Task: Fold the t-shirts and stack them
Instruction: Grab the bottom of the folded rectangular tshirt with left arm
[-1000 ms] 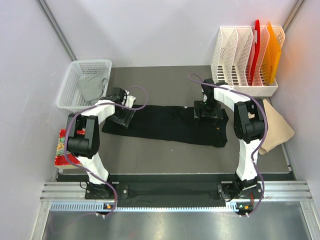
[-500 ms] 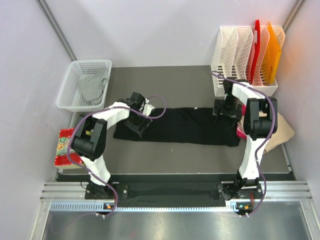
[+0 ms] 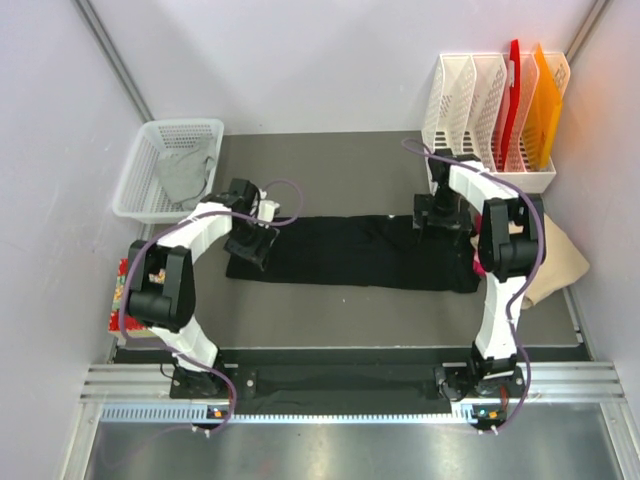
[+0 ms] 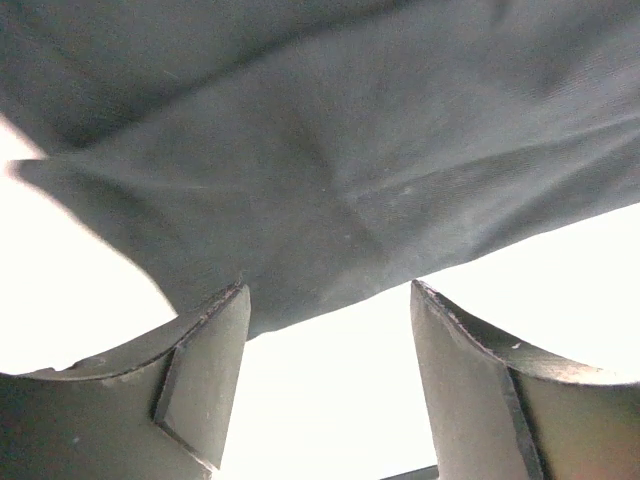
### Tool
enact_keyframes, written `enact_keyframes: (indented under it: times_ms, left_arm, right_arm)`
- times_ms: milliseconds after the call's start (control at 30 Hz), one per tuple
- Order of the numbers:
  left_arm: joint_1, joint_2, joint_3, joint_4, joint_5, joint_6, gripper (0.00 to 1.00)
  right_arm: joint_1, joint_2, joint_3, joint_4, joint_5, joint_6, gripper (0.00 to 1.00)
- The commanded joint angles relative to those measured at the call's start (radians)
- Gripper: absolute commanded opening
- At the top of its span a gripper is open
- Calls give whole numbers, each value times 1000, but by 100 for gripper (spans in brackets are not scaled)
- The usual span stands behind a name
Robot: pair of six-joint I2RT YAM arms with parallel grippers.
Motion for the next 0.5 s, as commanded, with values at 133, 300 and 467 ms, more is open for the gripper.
enact_keyframes:
  times_ms: [133,300,467]
  left_arm:
    - [72,-79,150,56,9,-105,82]
    - [183,19,176,47,52,-186,87]
    - [194,49,145,59,52,-183,87]
  right_arm:
    - [40,-129,12,11,33,-1,100]
    - [51,-185,-60,39,30,-4,100]
    - [52,-211,-77,42,21,-5,100]
